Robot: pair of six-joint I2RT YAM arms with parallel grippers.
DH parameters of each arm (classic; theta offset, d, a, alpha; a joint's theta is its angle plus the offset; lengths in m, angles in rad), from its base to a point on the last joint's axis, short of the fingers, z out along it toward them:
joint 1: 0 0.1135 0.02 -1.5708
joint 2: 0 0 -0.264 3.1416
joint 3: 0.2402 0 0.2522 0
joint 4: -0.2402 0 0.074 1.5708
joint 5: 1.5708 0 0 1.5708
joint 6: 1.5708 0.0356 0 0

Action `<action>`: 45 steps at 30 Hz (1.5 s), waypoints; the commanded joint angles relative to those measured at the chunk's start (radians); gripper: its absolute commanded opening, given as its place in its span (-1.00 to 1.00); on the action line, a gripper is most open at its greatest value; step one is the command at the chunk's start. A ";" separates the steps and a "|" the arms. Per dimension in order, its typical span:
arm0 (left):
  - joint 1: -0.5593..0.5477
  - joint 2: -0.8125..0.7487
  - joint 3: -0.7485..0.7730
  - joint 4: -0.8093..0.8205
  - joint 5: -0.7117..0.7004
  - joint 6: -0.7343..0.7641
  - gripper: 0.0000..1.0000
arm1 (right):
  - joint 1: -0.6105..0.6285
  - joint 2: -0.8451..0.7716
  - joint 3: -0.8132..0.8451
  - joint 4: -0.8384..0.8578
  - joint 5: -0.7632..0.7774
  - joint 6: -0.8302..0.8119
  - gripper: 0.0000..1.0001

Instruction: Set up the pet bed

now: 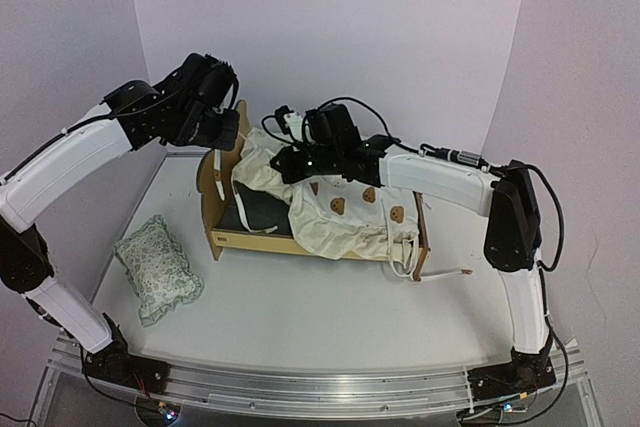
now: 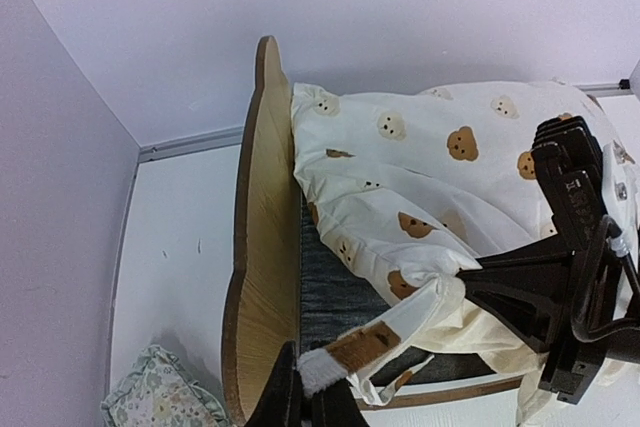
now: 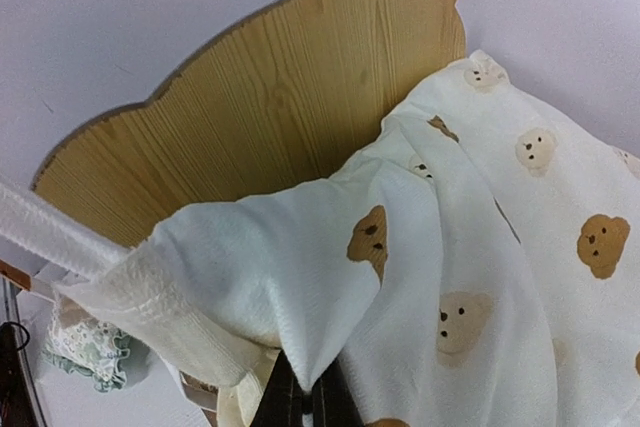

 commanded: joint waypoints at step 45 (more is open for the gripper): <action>0.006 -0.176 -0.435 0.089 0.057 -0.216 -0.89 | 0.064 -0.200 -0.293 -0.071 -0.189 -0.038 0.17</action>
